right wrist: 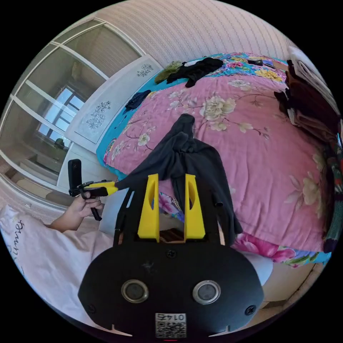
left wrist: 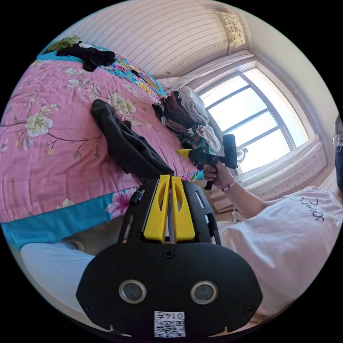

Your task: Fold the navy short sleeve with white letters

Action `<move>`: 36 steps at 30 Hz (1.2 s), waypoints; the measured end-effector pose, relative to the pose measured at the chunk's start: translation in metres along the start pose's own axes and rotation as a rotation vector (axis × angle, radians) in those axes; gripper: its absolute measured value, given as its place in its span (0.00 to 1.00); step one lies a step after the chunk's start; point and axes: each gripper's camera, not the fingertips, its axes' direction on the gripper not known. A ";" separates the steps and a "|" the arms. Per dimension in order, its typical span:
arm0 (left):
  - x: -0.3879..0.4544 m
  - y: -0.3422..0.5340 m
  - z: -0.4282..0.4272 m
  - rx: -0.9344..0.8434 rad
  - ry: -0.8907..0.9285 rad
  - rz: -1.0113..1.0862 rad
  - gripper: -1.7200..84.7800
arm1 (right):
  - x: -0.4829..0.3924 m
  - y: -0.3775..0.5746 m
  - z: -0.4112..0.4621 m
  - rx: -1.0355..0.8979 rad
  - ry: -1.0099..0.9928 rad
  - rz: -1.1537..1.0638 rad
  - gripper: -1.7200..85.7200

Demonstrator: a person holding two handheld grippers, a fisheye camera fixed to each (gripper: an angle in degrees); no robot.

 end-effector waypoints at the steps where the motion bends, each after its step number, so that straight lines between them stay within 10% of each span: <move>1: 0.001 0.002 -0.003 -0.008 -0.003 0.026 0.01 | -0.005 -0.020 0.014 0.002 0.027 -0.014 0.15; 10: -0.007 0.029 -0.003 -0.074 0.016 0.065 0.01 | 0.009 -0.083 0.102 -0.143 -0.016 0.217 0.07; 22: -0.067 0.019 -0.040 0.087 -0.144 -0.016 0.09 | 0.050 0.076 -0.061 0.168 0.021 0.337 0.03; 36: -0.139 -0.012 0.028 -0.162 -0.252 -0.254 0.08 | 0.018 0.165 -0.081 0.246 0.027 0.432 0.03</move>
